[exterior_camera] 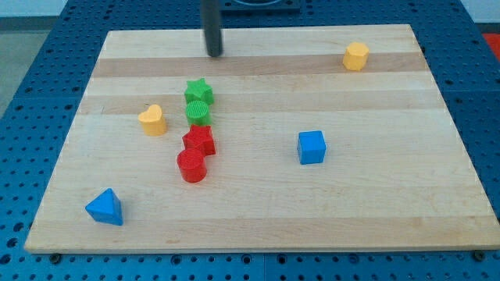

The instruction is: Place the yellow heart to the top right of the blue cube

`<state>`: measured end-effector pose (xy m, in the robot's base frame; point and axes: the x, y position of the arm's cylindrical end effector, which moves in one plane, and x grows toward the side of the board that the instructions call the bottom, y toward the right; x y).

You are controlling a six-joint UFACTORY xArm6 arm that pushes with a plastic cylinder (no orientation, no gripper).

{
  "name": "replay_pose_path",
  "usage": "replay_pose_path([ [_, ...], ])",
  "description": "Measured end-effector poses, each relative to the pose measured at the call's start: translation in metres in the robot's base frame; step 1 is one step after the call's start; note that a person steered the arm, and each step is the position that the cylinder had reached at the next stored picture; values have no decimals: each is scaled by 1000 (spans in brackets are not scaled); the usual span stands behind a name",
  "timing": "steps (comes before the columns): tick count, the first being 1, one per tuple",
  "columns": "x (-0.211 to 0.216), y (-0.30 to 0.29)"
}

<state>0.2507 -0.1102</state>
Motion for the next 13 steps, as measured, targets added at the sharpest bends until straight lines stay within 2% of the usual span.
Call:
replay_pose_path([
  [2, 4, -56],
  [4, 78, -73],
  [6, 89, -100],
  [7, 116, -128],
  [8, 175, -129],
  [9, 193, -105],
  [10, 193, -68],
  [12, 194, -68],
  [13, 220, -67],
])
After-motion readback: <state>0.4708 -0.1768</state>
